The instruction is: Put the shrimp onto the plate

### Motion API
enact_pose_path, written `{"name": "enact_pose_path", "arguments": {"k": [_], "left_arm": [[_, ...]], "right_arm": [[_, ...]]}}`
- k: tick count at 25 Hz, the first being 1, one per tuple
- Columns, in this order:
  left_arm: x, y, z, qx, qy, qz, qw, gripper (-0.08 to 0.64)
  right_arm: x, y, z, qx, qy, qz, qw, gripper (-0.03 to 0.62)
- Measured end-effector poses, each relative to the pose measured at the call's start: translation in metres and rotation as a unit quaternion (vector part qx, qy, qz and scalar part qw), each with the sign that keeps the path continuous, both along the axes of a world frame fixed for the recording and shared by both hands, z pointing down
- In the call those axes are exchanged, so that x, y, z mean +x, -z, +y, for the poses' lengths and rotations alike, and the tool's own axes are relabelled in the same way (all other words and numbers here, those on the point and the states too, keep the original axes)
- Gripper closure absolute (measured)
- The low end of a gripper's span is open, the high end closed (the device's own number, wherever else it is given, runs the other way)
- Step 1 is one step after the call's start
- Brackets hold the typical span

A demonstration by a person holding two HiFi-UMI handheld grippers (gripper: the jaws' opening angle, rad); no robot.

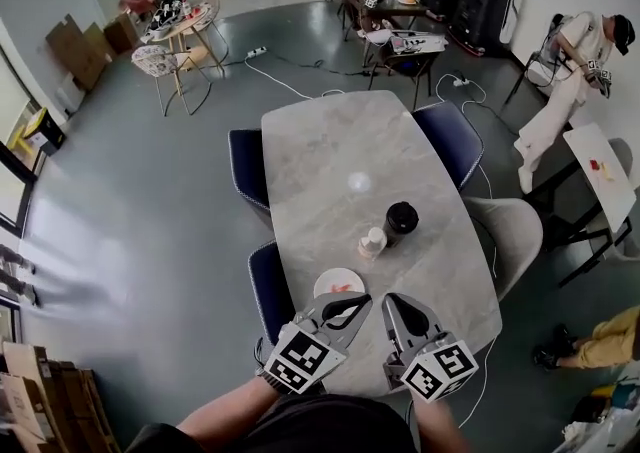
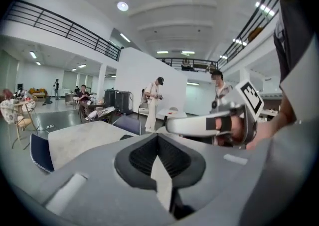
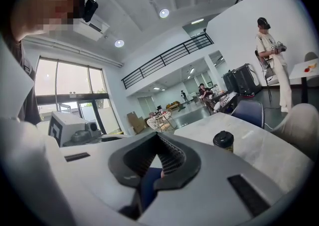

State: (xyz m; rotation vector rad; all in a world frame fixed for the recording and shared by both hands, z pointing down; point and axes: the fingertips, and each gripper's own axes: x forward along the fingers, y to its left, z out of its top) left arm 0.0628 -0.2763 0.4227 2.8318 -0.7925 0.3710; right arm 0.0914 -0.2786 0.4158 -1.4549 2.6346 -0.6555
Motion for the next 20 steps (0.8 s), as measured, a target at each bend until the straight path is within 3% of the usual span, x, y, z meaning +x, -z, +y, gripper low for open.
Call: {"name": "enact_pose_path", "arguments": {"k": [5,20], "left_arm": [[-0.015,0.045,0.016,0.005,0.043,0.058,0.9974,0.552],[-0.016,0.07,0.023,0.03,0.07,0.07,0.9946,0.552]], "right_arm": [[-0.009,0.028,0.003,0.03,0.0,0.01,1.0,0.591],[-0.014,0.057,0.01,0.06,0.014,0.019,0.998,0.591]]}}
